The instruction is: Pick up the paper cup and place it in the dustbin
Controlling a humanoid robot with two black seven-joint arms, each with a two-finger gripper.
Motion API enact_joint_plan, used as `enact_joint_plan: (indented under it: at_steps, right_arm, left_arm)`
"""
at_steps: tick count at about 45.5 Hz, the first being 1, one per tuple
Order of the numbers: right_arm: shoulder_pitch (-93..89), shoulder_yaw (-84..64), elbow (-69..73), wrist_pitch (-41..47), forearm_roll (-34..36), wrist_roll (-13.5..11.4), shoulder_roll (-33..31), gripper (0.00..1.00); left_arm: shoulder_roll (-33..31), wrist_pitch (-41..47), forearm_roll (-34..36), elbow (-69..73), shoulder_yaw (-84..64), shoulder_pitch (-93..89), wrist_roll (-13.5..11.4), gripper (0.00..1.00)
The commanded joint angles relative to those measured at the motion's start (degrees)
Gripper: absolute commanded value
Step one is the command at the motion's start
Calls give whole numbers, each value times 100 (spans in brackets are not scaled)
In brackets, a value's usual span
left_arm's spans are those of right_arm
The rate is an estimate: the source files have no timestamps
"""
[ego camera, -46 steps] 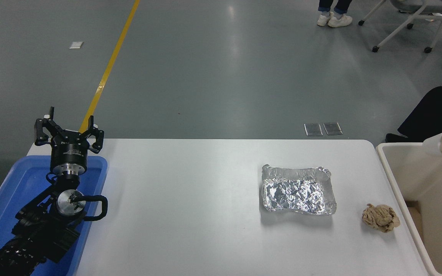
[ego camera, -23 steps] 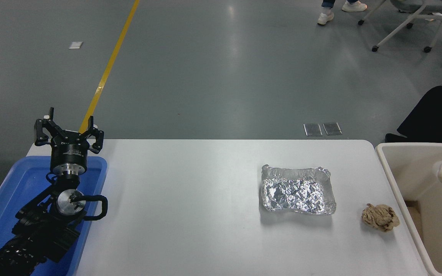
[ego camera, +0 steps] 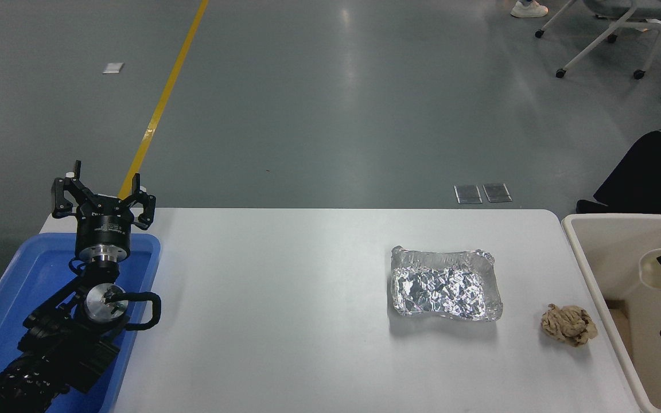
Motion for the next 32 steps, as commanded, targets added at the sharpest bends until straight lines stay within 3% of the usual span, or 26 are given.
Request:
enact_joint_plan:
  at_steps: [1,20,27,32]
  right_arm:
    - [21,-44,-26,21,10,46,4,100]
    - [785,-439,448,486,-157,72,-137,100]
    - [1837,-1597,1903,601,-166,90,-838,100]
    - [2647,-2162,2864,601,-175,99,-1007,100]
  left_arm:
    - [0,0,0,0,0,0,0,99]
    - [0,0,0,0,0,0,0,99]
    - [0,0,0,0,0,0,0,99]
    - [0,0,0,0,0,-9,0,99]
